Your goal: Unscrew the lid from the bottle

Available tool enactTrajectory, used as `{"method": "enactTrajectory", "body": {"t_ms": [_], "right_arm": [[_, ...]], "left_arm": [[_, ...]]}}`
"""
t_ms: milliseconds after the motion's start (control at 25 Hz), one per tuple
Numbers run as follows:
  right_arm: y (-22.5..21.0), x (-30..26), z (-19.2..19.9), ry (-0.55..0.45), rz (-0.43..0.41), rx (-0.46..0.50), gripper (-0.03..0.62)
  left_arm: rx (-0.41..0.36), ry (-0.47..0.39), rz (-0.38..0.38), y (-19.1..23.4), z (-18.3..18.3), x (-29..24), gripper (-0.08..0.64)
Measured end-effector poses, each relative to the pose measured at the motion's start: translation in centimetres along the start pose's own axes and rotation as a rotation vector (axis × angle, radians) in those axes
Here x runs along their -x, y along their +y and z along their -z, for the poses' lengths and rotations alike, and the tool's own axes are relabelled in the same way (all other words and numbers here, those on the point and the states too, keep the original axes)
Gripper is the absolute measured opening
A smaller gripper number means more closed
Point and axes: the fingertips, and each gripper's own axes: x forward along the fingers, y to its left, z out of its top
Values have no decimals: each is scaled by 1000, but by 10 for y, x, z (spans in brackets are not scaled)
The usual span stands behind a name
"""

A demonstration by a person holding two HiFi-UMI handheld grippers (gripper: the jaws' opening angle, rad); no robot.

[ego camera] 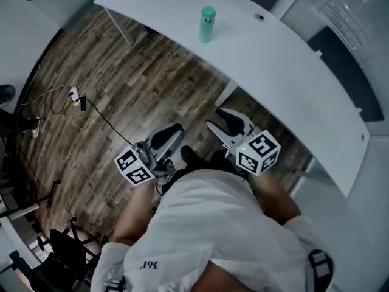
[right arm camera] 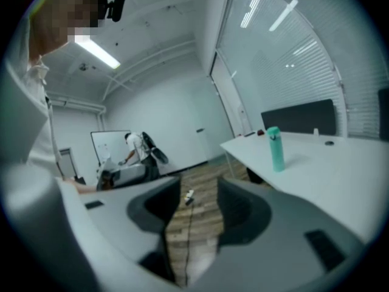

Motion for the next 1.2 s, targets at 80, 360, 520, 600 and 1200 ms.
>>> {"method": "enactTrajectory", "body": {"t_ms": [80,360,520,600,1200], "right_arm": [[-1,-4,-3,-1,11,-1,189],[-25,-15,-7,0,24,-8,189],[-43,-25,-15,-3,11,-2,189],[-51,-28,-20,-4,4,-3,189],[-148,-62,-65,8,-40,-1,189]], "left_arm": [[9,7,3,4,-1,2,72],[7,24,-7,24,-3,-11,74],[-9,28,-23,39,-9,-24,75],[-14,27,-36,44,-12,-31,75],[-11,34,-77,109,-34,-122,75]]}}
